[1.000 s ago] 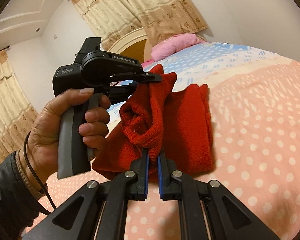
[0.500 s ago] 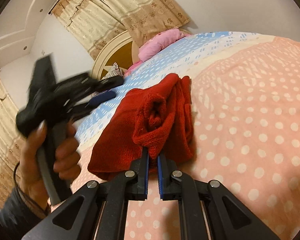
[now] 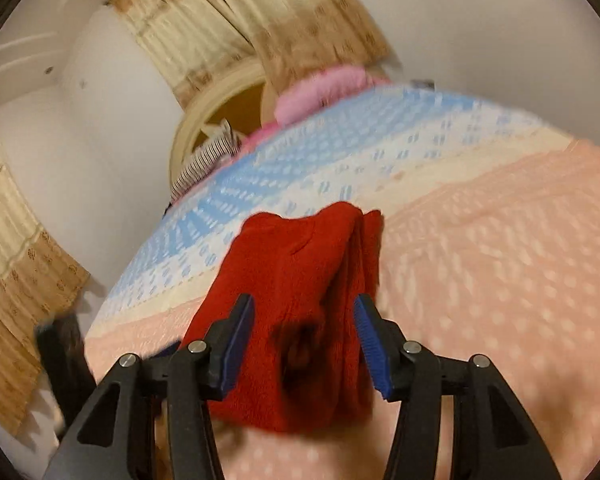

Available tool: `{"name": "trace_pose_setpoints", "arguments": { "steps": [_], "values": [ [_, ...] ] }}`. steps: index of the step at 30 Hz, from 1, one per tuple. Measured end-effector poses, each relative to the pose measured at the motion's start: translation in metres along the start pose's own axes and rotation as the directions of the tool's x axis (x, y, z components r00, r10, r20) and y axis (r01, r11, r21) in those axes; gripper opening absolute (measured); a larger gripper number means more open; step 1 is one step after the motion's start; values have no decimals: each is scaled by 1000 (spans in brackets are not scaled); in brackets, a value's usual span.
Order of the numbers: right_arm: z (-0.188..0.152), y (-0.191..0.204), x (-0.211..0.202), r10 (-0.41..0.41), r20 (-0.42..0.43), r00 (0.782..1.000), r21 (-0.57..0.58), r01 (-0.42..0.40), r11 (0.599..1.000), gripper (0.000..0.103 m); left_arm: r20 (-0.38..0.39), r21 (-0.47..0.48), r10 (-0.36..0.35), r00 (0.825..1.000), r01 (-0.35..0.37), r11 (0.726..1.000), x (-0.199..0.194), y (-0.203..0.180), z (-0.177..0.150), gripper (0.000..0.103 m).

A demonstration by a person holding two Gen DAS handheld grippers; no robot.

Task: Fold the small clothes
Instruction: 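Lay the folded cardigan down and open the left tool, then grasp the side edge of the red cardigan with the right tool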

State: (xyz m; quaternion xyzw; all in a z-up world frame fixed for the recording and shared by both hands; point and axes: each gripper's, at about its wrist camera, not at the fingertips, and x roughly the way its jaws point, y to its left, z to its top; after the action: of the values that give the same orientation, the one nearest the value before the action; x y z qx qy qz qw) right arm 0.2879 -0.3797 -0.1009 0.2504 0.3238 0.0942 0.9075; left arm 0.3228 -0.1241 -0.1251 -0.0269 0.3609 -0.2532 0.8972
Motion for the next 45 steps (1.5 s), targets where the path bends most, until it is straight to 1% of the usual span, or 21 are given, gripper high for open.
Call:
{"name": "trace_pose_setpoints", "arguments": {
  "steps": [2,4,5,6,9,12,15,17,18,19,21,23,25,29,30,31,33,35,39,42,45],
  "values": [
    [15,-7,27,16,-76,997,30,-14,999,53,3,-2,1,1000,-1,1000,-1,1,-3,76],
    [21,-14,50,39,-145,989,73,-29,997,50,-5,-12,-6,1000,6,1000,-1,2,-4,84],
    [20,-15,60,64,-172,983,82,-50,995,42,-13,-20,-4,1000,4,1000,1,4,-6,85],
    [19,-13,63,70,-181,981,65,-59,996,12,-19,-29,-7,1000,7,1000,3,6,-7,86],
    [12,-2,53,-9,-142,990,-36,4,999,8,-35,-44,-36,999,35,998,4,9,-12,86],
    [13,-11,42,-67,-91,994,-32,64,997,7,-63,-26,-39,997,37,999,8,4,-14,94],
    [8,-25,57,-64,-149,987,-22,61,998,7,-102,2,-20,995,20,1000,14,-3,-15,94],
    [9,-25,59,-60,-140,988,-34,55,998,8,-90,7,-22,996,23,1000,11,-4,-15,94],
    [11,-24,56,-67,-134,989,-34,63,997,13,-68,4,-19,998,20,1000,6,-3,-15,94],
    [14,-21,51,-94,-120,988,-38,90,995,27,-44,0,-25,999,25,1000,1,-2,-15,94],
    [18,-14,36,-133,-61,989,-64,129,990,34,22,-33,-55,998,55,998,-15,5,-13,94],
    [25,4,26,-103,-12,995,-137,101,985,34,74,-80,-53,996,59,995,-24,11,-7,97],
    [31,27,27,-65,-15,998,-231,60,971,34,62,-82,-27,998,32,996,-20,10,-2,99],
    [41,47,69,17,-169,985,-267,-63,962,34,-26,-13,35,999,-36,999,4,-1,-2,99],
    [41,43,82,0,-206,979,-255,-54,965,34,-57,-5,29,998,-29,1000,11,-3,-4,100],
    [41,32,102,-68,-253,965,-239,5,971,34,-66,-5,21,998,-21,1000,13,-1,-6,100],
    [40,10,118,-142,-271,952,-218,83,972,32,-79,-23,-1,997,0,1000,13,3,-11,101],
    [40,-3,110,-82,-257,963,-152,44,987,31,-72,-40,-12,997,9,999,10,5,-12,101],
    [34,16,85,-160,-186,970,-275,105,956,31,-35,-71,-19,999,16,997,2,9,-13,102],
    [29,35,43,-66,-116,991,-300,28,953,33,-13,-80,-19,1000,18,997,-2,10,-13,102],
    [8,59,13,53,-124,991,-391,-98,915,34,-8,-85,-16,1000,15,996,-1,11,-11,102]
  ]
}}
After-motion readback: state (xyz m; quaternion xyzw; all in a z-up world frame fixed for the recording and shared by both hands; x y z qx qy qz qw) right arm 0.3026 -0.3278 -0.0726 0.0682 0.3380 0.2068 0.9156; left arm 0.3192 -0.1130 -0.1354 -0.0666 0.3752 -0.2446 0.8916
